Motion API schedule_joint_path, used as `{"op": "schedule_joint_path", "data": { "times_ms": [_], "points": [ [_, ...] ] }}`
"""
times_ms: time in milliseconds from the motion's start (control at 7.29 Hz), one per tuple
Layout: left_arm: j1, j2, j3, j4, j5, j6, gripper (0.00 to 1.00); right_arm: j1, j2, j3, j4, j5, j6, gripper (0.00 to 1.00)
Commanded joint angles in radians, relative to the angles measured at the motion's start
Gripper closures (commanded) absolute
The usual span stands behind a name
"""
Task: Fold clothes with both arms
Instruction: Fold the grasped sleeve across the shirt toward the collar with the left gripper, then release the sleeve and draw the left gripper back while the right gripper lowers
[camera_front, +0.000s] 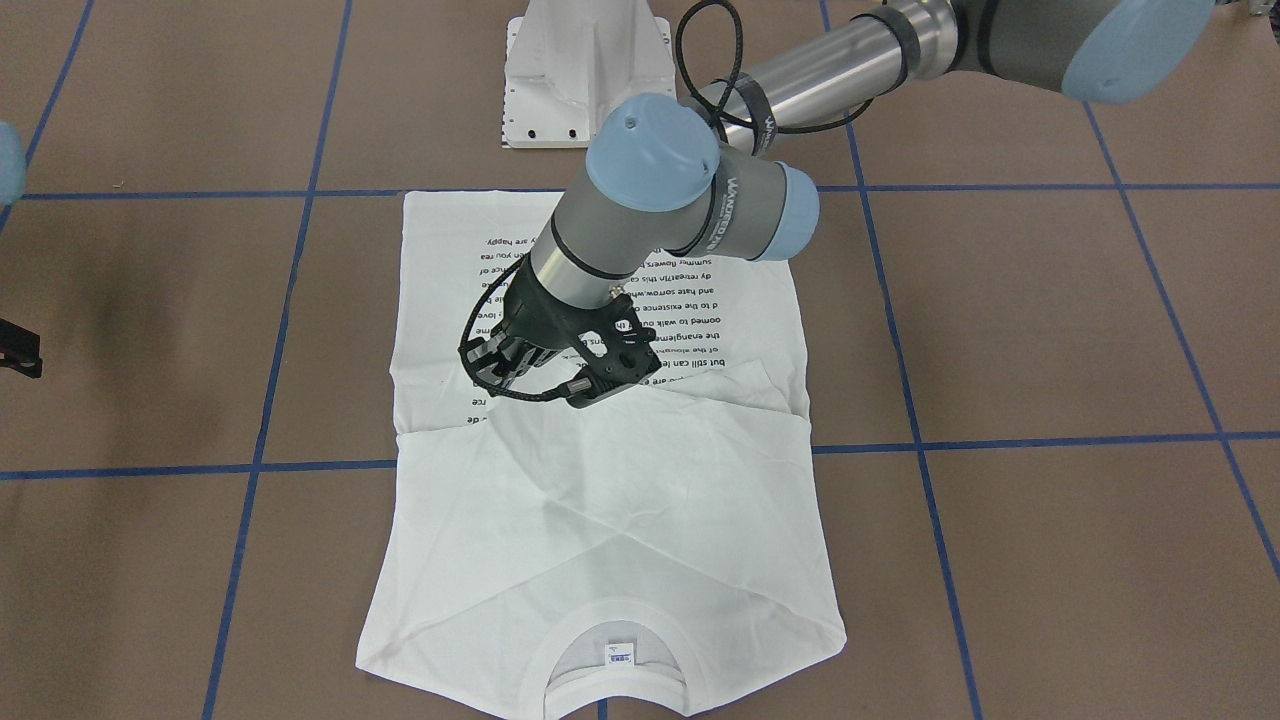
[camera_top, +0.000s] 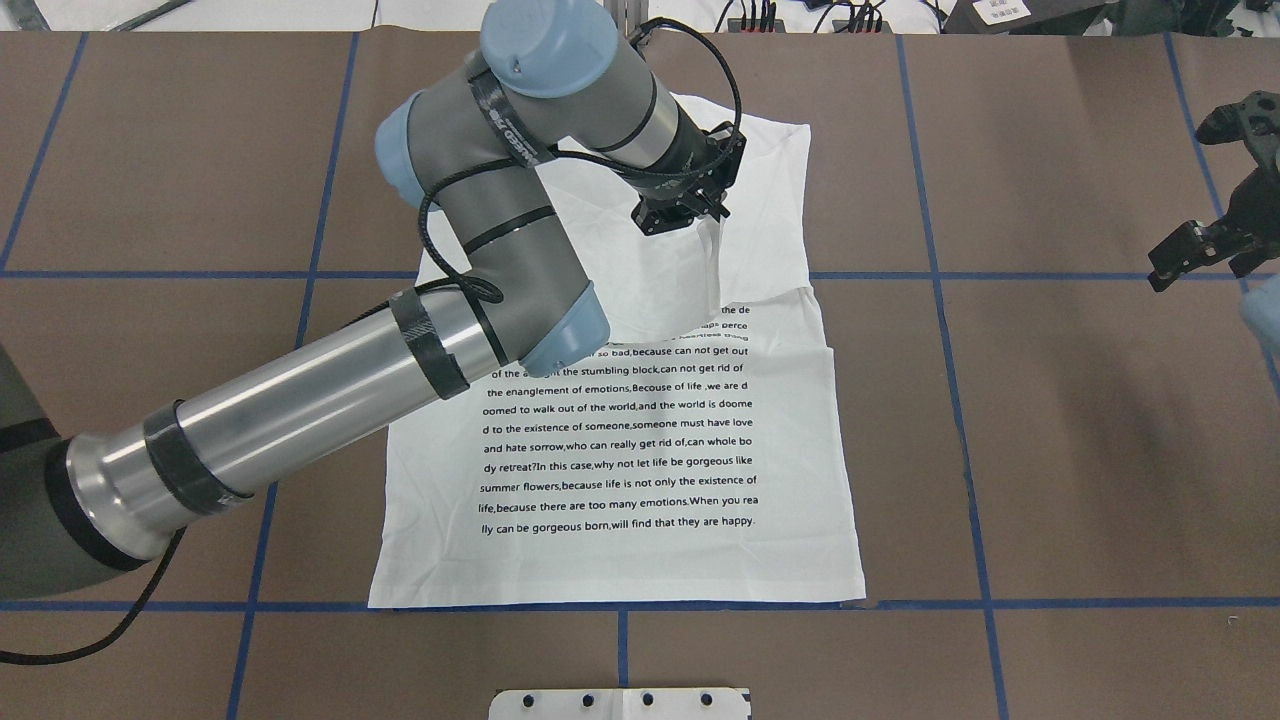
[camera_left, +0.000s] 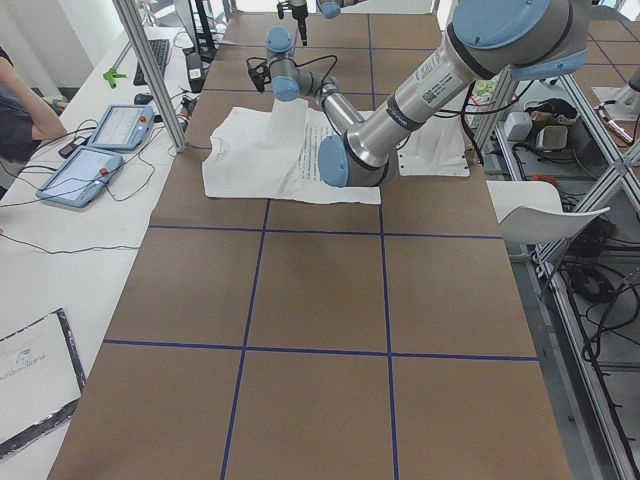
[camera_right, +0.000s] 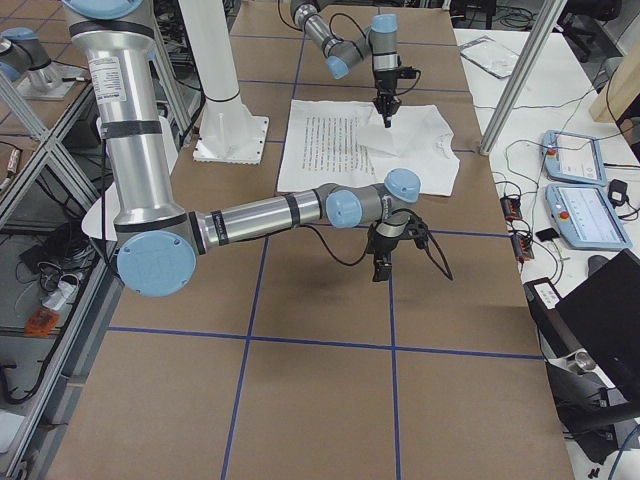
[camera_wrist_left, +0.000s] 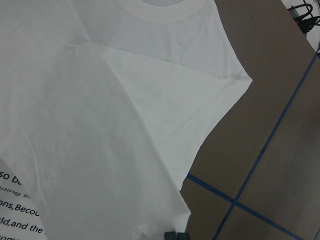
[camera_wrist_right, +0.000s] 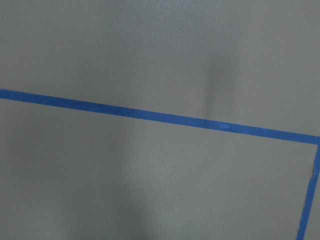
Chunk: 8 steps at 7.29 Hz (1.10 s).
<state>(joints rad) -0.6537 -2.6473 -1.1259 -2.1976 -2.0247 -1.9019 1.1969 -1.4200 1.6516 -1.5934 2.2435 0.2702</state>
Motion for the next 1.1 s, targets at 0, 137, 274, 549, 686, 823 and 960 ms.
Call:
{"op": "schedule_joint_path", "data": {
  "times_ms": [0, 137, 274, 549, 686, 823, 960],
  "points": [
    [0.081, -0.026, 0.072, -0.066, 0.088, -0.009, 1.0, 0.0, 0.015, 0.004, 0.004, 0.018, 0.006, 0.0],
    [0.1, -0.026, 0.078, -0.077, 0.098, -0.017, 1.0, 0.0, 0.03, 0.007, 0.004, 0.021, 0.006, 0.0],
    [0.117, -0.031, 0.081, -0.106, 0.1, -0.025, 1.0, 0.0, 0.038, 0.013, 0.006, 0.021, 0.015, 0.0],
    [0.121, -0.033, 0.075, -0.111, 0.124, -0.026, 0.0, -0.002, 0.047, 0.025, 0.006, 0.027, 0.017, 0.0],
    [0.121, -0.03, 0.069, -0.11, 0.132, -0.019, 0.0, 0.0, 0.074, 0.024, 0.003, 0.027, 0.017, 0.0],
    [0.121, -0.025, 0.066, -0.105, 0.133, -0.011, 0.0, 0.0, 0.082, 0.03, 0.006, 0.03, 0.041, 0.0],
    [0.12, 0.016, 0.01, -0.096, 0.136, -0.005, 0.0, -0.002, 0.081, 0.062, 0.007, 0.05, 0.087, 0.0]
  ]
}}
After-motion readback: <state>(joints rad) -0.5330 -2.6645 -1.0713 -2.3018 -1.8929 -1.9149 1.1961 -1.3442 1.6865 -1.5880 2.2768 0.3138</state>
